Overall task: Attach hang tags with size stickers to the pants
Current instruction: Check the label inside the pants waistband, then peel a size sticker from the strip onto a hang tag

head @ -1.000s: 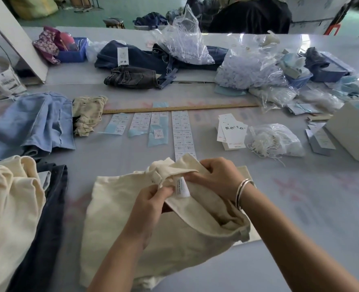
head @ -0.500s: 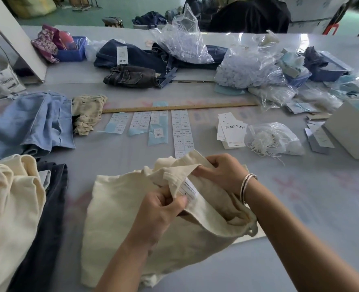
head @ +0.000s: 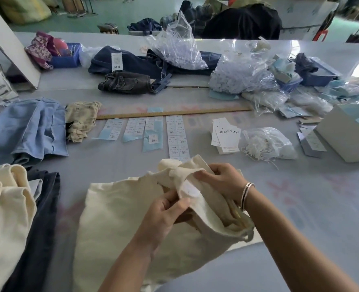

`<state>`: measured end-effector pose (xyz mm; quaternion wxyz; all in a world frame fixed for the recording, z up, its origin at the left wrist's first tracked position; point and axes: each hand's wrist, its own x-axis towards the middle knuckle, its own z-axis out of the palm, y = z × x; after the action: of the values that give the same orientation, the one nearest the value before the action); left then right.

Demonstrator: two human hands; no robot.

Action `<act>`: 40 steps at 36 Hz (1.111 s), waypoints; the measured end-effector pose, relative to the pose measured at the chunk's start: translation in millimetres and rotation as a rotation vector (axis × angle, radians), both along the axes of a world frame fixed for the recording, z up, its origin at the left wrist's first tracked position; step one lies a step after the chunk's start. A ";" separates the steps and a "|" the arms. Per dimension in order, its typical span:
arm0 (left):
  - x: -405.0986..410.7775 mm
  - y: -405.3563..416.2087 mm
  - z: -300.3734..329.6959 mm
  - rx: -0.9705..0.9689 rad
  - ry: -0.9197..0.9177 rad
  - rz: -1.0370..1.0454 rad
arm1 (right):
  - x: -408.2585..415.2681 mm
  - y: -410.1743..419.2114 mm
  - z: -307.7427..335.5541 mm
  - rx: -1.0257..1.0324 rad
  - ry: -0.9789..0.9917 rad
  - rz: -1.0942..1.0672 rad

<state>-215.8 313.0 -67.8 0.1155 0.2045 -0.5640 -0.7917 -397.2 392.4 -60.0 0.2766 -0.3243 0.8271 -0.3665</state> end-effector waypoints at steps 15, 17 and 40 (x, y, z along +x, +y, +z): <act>-104.4 4.9 -133.0 -1.185 -0.769 -0.545 | -92.7 101.3 -118.7 0.279 -0.087 -0.616; -111.6 -6.9 -140.2 -1.234 -0.833 -0.506 | -101.8 86.8 -106.5 0.219 0.050 -0.573; -136.8 -32.7 -127.2 -1.305 -0.965 -0.575 | -232.5 -52.1 -116.5 0.723 0.897 0.364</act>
<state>-352.6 280.3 -195.0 -0.2472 0.2606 -0.9236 -0.1341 -629.6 340.2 -176.5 0.0520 -0.4690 0.8663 0.1637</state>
